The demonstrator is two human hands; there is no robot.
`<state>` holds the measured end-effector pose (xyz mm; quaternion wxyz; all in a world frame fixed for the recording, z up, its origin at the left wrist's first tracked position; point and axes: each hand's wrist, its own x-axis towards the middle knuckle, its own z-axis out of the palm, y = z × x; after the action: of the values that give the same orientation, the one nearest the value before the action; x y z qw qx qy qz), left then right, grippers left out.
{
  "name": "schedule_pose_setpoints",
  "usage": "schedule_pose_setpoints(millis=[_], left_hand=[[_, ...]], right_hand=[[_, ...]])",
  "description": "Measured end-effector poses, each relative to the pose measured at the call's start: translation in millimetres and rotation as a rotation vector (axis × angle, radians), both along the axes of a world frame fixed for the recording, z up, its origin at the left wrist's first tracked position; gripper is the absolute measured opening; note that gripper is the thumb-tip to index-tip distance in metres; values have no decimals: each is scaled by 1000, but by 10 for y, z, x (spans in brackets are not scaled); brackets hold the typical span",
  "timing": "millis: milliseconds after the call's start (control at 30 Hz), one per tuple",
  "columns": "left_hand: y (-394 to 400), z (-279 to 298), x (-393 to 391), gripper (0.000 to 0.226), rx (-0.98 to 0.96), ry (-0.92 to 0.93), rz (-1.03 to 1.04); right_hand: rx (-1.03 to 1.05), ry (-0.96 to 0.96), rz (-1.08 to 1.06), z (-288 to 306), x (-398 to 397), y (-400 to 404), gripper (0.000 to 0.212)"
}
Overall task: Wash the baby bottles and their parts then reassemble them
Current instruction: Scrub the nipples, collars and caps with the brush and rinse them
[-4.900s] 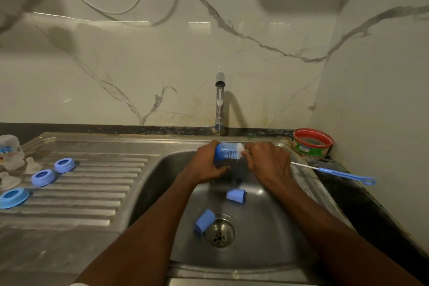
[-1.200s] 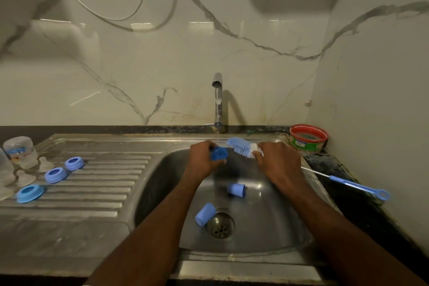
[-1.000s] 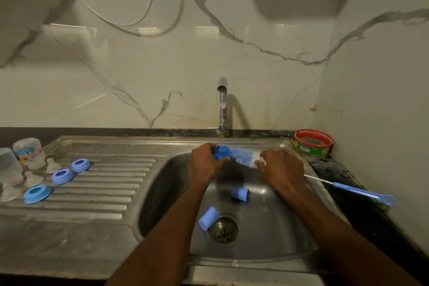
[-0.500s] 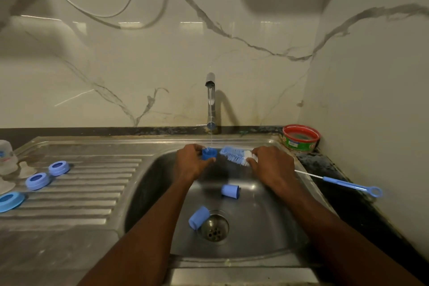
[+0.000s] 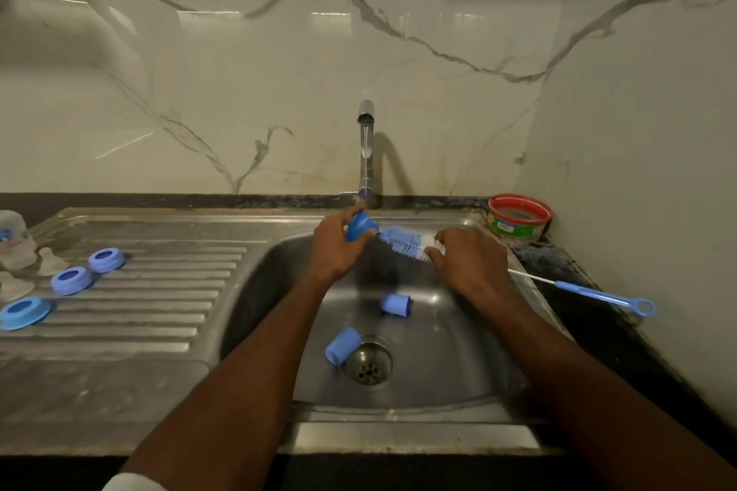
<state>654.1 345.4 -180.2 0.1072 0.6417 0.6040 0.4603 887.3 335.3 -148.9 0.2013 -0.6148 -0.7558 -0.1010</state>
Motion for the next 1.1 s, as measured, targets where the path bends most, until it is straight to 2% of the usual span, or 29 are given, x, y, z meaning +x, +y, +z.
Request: schedule_pose_setpoints(millis=[133,233,467,533,667,733,800,867,933,967,1000,1067,1100], left_hand=[[14,-34,6,61,-113,228,12],[-1,-94,-13,60,-181,262,41],[-171,-55,-34,59,-202,367,46],[-255,29,-21,59,-138,369,64],[-310,237,-8,52,160,261,119],[-288,175,-37,54,49,312,102],[-271,22,-70,57,-208,421,106],[-251,-19,-102,53,-199,368,131],[-214,65,-121,50,-3,287,185],[-213,94,-133,50,22,283,196],[-210,93,-152,50,-16,307,183],[-248,19,-162,49,-260,401,153],[-254,-20,-166,50,-301,413,152]], right_hand=[[-16,-45,-1,9,-26,-23,34],[-54,-122,-10,-5,-60,-39,33],[-93,-192,18,28,-123,-192,30],[-82,-171,20,91,-122,-253,31],[30,-77,-27,252,-100,-323,26],[-24,-125,-24,227,-87,-355,25],[-113,-198,7,141,-92,-378,25],[-120,-184,7,146,-80,-362,26],[-36,-115,-25,209,-71,-326,26],[0,-92,-42,218,-71,-312,27],[-4,-100,-46,218,-71,-310,28],[-95,-167,-19,169,-93,-329,28],[-134,-175,-13,157,-102,-338,29]])
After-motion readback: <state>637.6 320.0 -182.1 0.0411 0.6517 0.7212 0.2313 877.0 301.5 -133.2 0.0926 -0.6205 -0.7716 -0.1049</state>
